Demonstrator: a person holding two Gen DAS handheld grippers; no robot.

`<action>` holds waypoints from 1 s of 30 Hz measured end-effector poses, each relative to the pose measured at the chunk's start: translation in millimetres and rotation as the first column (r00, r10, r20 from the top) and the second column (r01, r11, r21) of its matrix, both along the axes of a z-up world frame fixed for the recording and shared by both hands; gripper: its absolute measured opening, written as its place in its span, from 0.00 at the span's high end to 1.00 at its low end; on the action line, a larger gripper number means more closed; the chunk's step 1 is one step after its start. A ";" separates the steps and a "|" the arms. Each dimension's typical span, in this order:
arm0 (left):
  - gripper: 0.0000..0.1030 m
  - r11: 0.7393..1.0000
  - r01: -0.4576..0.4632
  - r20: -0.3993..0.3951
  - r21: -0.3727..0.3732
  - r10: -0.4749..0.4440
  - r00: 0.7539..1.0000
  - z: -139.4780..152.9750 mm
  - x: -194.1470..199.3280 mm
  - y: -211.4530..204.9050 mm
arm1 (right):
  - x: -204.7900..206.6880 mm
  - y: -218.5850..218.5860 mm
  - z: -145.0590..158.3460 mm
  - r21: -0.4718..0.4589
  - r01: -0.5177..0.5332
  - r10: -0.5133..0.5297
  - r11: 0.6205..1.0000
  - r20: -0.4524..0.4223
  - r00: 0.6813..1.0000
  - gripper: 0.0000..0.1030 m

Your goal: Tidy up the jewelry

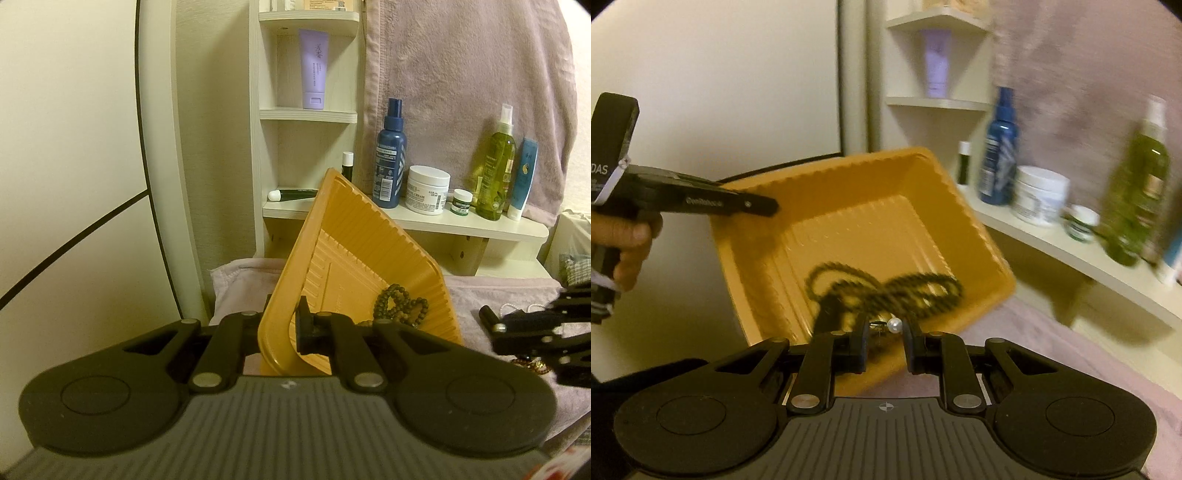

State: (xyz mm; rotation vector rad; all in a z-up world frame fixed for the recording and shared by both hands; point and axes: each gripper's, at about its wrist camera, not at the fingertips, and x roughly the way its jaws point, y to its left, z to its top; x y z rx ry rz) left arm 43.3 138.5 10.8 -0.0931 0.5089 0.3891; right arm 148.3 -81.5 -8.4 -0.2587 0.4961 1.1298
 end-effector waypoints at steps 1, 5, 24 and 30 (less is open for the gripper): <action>0.93 1.000 0.000 0.001 -0.002 0.000 1.000 -0.1 -0.3 0.0 | 0.1 5.5 0.1 -0.001 -0.009 0.009 1.000 0.002 1.000 0.81; 0.93 1.000 0.001 0.000 -0.003 -0.001 1.000 0.9 -0.4 -0.3 | 4.5 23.4 -3.0 -0.003 -0.030 0.030 1.000 -0.012 0.999 0.81; 0.93 1.000 0.002 0.001 -0.007 -0.002 1.000 2.1 -0.5 -0.5 | 5.9 49.8 -8.1 0.004 -0.066 0.066 0.998 -0.042 0.997 0.81; 0.93 1.000 0.002 0.001 -0.007 -0.002 1.000 2.2 -0.6 -0.4 | 5.5 44.1 -7.8 0.032 -0.041 0.043 0.999 -0.052 0.998 0.59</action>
